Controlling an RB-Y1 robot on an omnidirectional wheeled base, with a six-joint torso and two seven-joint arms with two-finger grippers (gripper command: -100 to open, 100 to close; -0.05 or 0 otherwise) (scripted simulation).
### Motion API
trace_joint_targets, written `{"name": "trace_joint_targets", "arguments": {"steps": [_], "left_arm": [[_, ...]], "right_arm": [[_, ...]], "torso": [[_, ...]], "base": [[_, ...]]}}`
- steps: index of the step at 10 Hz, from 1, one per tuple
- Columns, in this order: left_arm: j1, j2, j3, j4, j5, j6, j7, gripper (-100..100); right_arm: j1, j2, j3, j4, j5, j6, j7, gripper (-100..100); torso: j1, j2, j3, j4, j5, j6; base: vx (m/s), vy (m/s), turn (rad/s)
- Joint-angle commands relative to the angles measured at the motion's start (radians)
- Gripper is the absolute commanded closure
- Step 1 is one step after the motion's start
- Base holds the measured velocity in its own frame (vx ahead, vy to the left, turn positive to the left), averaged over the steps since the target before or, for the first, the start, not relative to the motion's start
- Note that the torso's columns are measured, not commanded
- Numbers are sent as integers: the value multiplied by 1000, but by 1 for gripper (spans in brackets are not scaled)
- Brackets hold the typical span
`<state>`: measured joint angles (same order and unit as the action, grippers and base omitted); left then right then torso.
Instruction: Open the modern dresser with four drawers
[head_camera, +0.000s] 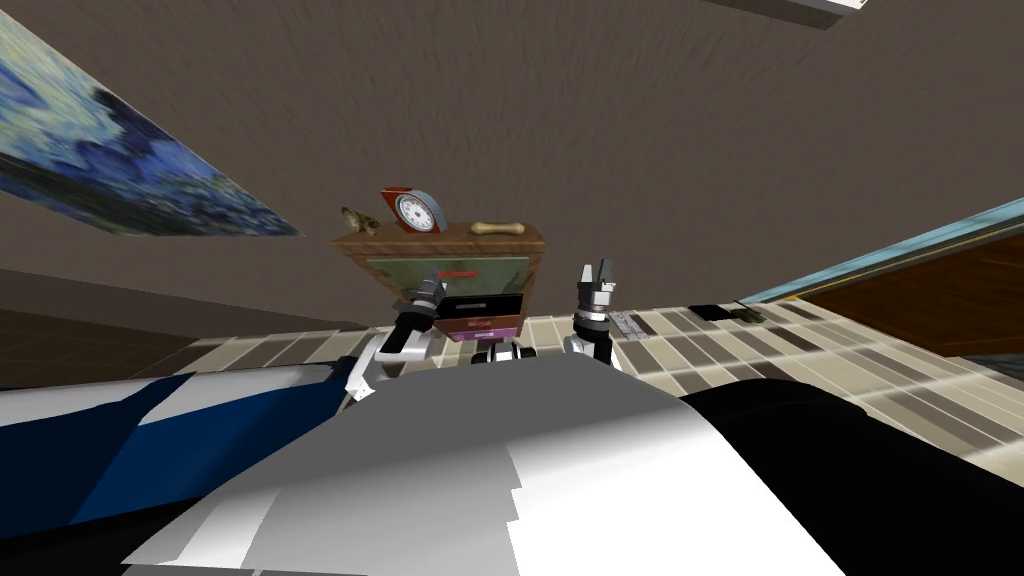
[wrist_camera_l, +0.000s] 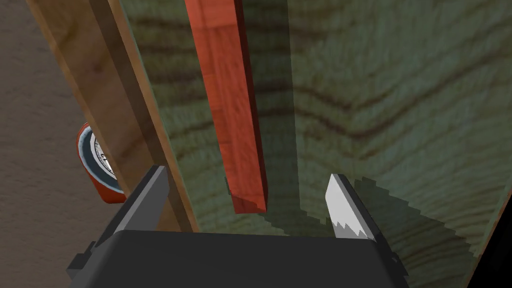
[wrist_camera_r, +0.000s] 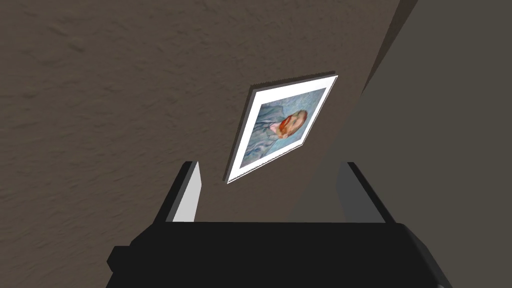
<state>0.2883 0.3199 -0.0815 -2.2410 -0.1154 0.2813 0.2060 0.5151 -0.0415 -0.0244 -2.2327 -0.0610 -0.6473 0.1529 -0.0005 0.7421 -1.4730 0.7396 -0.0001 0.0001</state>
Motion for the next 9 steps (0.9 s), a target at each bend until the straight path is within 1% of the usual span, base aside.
{"name": "trace_joint_targets", "arguments": {"steps": [1, 2, 5, 6, 7, 9], "left_arm": [[0, 1, 0, -3, 0, 4, 1, 100], [13, 6, -5, -22, 1, 7, 3, 100], [30, 13, -12, -46, 1, 12, 5, 100], [25, 11, -13, -38, 2, 13, 5, 100], [65, 40, -25, -60, 9, -14, 9, 100], [133, 97, -46, -106, 24, -72, 15, 100]], "right_arm": [[0, 0, 0, 0, 0, 0, 0, 0], [0, 0, 0, 0, 0, 0, 0, 0], [-1, 0, 0, 0, 0, 0, 0, 0], [-1, 0, 0, 0, 0, 0, 0, 0], [-1, 0, 0, 0, 0, 0, 0, 0], [0, 0, 0, 0, 0, 0, 0, 0]], "torso": [[0, 1, 0, 0, 0, 0], [1, 1, 0, 0, 0, 0], [2, 0, 0, 0, 0, -2], [1, 0, -1, 1, 0, -2], [1, -6, -4, 0, -1, -1], [5, -9, -7, -1, 0, -6]], "base": [[14, -1, 2], [-129, 11, 42], [-176, 5, 26], [-94, -5, 0], [6, -17, 161], [64, -44, 336]]}}
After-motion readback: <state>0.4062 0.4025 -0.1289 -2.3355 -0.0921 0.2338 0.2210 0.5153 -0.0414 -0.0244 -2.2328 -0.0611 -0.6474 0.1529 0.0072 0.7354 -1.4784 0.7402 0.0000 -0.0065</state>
